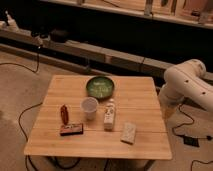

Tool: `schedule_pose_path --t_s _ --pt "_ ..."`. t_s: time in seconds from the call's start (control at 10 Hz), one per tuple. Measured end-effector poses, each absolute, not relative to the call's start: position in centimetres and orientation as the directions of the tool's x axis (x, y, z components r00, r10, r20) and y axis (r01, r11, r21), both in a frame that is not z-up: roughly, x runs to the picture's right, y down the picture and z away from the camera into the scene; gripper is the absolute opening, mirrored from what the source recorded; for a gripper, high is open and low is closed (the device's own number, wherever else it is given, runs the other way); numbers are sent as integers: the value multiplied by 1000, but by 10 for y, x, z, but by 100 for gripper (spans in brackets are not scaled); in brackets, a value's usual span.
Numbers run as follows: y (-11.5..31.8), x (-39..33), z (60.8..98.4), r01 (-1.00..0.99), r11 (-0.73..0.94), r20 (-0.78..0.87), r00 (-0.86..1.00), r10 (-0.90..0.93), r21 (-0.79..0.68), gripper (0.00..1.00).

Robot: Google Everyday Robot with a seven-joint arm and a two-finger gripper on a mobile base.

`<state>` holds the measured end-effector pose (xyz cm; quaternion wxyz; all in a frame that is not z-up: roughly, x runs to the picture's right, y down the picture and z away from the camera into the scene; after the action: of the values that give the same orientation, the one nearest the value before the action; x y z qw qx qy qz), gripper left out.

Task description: Place the pepper in the ceramic cup

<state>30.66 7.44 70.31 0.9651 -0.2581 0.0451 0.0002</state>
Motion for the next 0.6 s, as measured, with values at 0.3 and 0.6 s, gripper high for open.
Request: schedule_pose_path --t_s 0.3,0.6 --pt "-3 315 741 144 889 -52 982 -184 -434 65" --pt "-88 256 780 411 841 114 910 -397 -352 65"
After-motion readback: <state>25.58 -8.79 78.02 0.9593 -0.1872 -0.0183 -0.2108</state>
